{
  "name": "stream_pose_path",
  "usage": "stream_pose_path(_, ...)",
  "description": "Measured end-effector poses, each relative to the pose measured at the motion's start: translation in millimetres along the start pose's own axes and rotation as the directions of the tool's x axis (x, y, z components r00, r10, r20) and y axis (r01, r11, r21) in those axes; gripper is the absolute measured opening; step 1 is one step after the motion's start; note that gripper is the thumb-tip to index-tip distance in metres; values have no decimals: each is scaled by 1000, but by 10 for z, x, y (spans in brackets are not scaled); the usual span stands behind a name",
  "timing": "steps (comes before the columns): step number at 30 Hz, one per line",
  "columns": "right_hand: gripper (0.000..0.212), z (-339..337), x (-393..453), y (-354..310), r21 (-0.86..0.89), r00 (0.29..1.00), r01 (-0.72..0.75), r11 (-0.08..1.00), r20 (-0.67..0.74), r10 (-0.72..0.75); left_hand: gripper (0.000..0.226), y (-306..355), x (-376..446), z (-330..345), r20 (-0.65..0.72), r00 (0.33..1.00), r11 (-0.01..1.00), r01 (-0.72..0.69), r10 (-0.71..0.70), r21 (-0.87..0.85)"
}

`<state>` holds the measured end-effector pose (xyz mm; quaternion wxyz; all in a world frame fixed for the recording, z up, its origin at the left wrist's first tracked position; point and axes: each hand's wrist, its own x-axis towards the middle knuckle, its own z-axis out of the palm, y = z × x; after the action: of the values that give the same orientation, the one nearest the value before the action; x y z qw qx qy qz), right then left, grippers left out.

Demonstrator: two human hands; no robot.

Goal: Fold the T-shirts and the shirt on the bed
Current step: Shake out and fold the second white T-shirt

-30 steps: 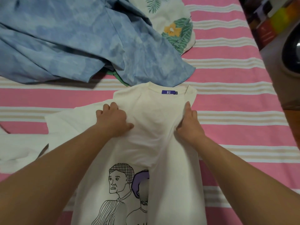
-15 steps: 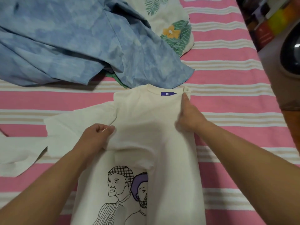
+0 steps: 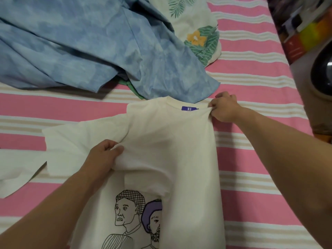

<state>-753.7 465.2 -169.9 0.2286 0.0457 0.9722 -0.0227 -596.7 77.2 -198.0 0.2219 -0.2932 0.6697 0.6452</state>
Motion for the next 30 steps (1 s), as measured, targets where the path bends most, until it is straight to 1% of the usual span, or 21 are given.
stream_pose_path(1,33,7,19,-26,16,1000,-19,1000,-4,19,12,2,9,5,5,1000,999,9,-9,-37)
stream_pose_path(3,43,40,12,-123,75,991,-110,991,-62,115,9,11,31,-8,11,1000,995,25,-24,-98)
stream_pose_path(4,49,73,-46,-205,88,973,-168,982,-143,180,7,12,40,-20,12,1000,992,29,-28,-119)
stream_pose_path(5,52,116,-143,-303,75,940,-198,977,-269,211,6,16,42,-25,16,999,990,32,-31,-134)
stream_pose_path(6,50,171,-280,-433,44,894,-164,985,-416,168,5,24,38,-28,16,999,988,35,-33,-148)
stream_pose_path(7,44,248,-438,-575,1,840,-62,998,-540,53,4,34,26,-25,16,999,986,38,-36,-161)
stream_pose_path(8,36,323,-653,-750,-21,771,88,996,-632,-81,4,46,22,-19,16,999,985,39,-37,-170)
stream_pose_path(9,25,426,-920,-948,-13,712,253,967,-674,-196,4,49,19,-13,16,999,983,42,-39,-177)
stream_pose_path(10,14,567,-1228,-1146,-8,673,421,907,-668,-318,5,48,22,-11,14,999,982,46,-44,-183)
stream_pose_path(11,9,724,-1582,-1344,-15,647,554,833,-622,-441,5,53,21,-9,13,999,981,48,-46,-190)
stream_pose_path(12,14,878,-1931,-1522,-30,649,630,776,-530,-547,6,62,17,-6,15,999,980,49,-47,-193)
stream_pose_path(13,25,1051,-2214,-1654,-43,668,666,745,-409,-621,7,73,14,-10,17,999,981,49,-47,-187)
stream_pose_path(14,36,1204,-2407,-1745,-45,703,662,748,-308,-641,9,75,17,-14,19,999,984,51,-48,-173)
stream_pose_path(15,43,1328,-2497,-1800,-41,741,630,776,-267,-616,12,78,15,-19,19,999,987,51,-49,-154)
stream_pose_path(16,43,1412,-2497,-1830,-29,776,586,810,-269,-571,14,78,13,-22,20,999,989,50,-48,-137)
stream_pose_path(18,32,1452,-2431,-1855,32,803,535,844,-327,-497,15,86,-2,-19,17,999,994,44,-42,-103)
stream_pose_path(22,11,1369,-2512,-1903,166,744,583,795,-501,-441,19,160,-16,-43,23,997,996,76,-76,-35)
stream_pose_path(24,4,1356,-2662,-1920,213,739,604,768,-510,-440,22,208,6,-84,49,994,995,100,-99,-8)
stream_pose_path(26,16,1404,-2751,-1932,210,791,567,797,-409,-455,17,235,10,-106,47,994,995,94,-95,25)
stream_pose_path(28,40,1494,-2766,-1960,169,853,490,855,-296,-431,9,244,7,-94,40,996,996,76,-78,56)
stream_pose_path(30,59,1562,-2731,-2010,114,886,435,893,-234,-401,9,232,8,-93,18,998,995,66,-67,80)
